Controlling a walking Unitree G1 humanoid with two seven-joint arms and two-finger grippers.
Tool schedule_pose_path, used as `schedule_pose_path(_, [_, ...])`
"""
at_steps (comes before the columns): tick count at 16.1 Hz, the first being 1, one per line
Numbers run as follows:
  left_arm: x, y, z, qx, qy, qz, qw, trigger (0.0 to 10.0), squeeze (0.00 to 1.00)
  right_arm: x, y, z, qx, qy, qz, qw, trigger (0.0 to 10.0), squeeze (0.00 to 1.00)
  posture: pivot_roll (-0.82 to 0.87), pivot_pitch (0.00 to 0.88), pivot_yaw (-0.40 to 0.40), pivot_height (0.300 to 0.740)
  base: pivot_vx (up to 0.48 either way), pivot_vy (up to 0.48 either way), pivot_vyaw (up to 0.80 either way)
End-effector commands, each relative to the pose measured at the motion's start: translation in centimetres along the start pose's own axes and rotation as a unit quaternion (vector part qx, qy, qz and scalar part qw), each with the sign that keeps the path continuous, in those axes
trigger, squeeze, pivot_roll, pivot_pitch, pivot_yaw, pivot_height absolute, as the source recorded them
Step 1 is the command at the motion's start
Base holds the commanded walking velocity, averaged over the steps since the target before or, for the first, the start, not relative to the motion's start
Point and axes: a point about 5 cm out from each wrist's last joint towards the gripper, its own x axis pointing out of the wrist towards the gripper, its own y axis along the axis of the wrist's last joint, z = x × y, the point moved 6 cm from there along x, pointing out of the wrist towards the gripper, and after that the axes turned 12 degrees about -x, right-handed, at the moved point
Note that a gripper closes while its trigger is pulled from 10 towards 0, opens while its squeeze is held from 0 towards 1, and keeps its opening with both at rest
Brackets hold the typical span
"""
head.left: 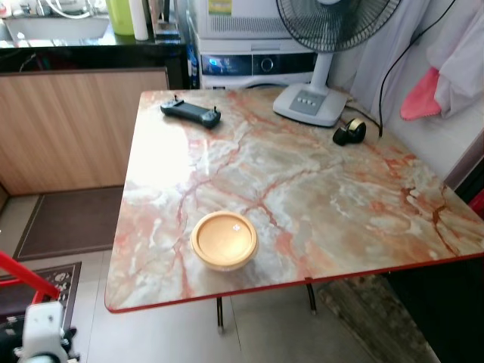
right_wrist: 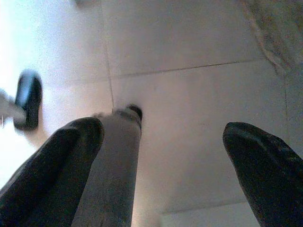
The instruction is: Restocking fridge
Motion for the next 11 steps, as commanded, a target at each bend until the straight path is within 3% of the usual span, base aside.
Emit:
schedule_pose_path(1, [0.1,-2.7,0.9,0.009,-0.014,-0.025,1.0,10.0,0.0,0.0,-0.1,0.0,0.026,-0.01,0.005,1.0,10.0,0.0,0.18,0.0,-0.038,0.74,0.0,0.0,0.0])
schedule_pose_path(2, [0.2,-3.7,1.2,0.01,-0.018,-0.033,0.999,10.0,0.0,0.0,-0.1,0.0,0.03,-0.016,0.008,0.999,10.0,0.0,0.18,0.0,-0.033,0.74,0.0,0.0,0.0])
schedule_pose_path(4, [0.3,-7.4,1.8,0.017,-0.022,-0.078,0.997,10.0,0.0,-0.1,-0.2,0.2,0.091,-0.043,0.016,0.995,10.0,0.0,0.17,0.0,-0.019,0.74,0.0,0.0,0.0])
schedule_pose_path(5, [0.1,-8.8,2.1,0.022,-0.025,-0.099,0.994,10.0,0.0,-0.1,-0.3,0.2,0.098,-0.046,0.016,0.994,10.0,0.0,0.16,0.0,-0.015,0.74,0.0,0.0,0.0])
schedule_pose_path(7, [-0.2,-10.5,2.9,0.012,-0.034,-0.124,0.992,10.0,0.0,-0.1,-0.4,0.1,0.093,-0.045,0.015,0.994,10.0,0.0,0.16,0.0,-0.019,0.74,0.0,0.0,0.0])
schedule_pose_path(11, [-0.9,-13.2,4.2,0.04,-0.049,-0.167,0.984,10.0,0.0,-0.2,-0.7,0.2,0.08,-0.042,0.008,0.996,10.0,0.0,0.14,0.0,-0.029,0.74,0.0,0.0,0.0])
